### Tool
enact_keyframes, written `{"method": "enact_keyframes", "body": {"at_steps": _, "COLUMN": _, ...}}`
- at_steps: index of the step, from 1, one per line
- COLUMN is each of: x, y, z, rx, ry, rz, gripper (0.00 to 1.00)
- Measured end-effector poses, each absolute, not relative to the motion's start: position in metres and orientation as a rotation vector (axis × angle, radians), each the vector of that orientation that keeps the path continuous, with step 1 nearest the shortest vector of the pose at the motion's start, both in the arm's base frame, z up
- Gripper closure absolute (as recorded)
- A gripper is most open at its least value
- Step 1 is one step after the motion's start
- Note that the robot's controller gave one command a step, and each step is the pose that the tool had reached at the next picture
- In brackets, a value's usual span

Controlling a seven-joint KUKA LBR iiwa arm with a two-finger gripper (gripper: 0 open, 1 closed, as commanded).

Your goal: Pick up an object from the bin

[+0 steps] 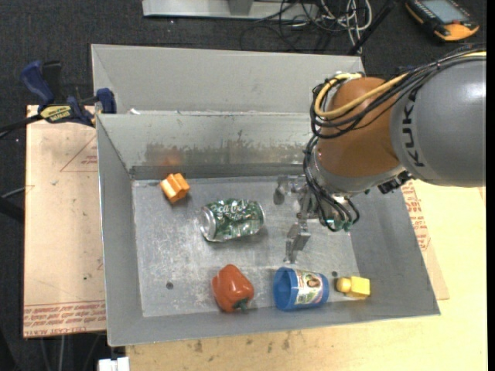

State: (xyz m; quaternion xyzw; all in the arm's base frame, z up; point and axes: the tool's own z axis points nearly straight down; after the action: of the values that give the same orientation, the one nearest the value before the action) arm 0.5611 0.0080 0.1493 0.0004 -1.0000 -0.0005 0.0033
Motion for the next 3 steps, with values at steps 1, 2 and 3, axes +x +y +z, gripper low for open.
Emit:
{"method": "enact_keyframes", "body": {"at_steps": 1, "x": 0.563, "y": 0.008, "z": 0.153, "rx": 0.001, "ry": -3.142, "rz": -0.002, "gripper": 0.00}}
{"method": "enact_keyframes", "body": {"at_steps": 2, "x": 0.591, "y": 0.035, "z": 0.127, "rx": 0.064, "ry": -3.152, "rz": 0.002, "gripper": 0.00}}
{"method": "enact_keyframes", "body": {"at_steps": 3, "x": 0.578, "y": 0.040, "z": 0.072, "rx": 0.023, "ry": -3.138, "rz": -0.003, "gripper": 1.00}}
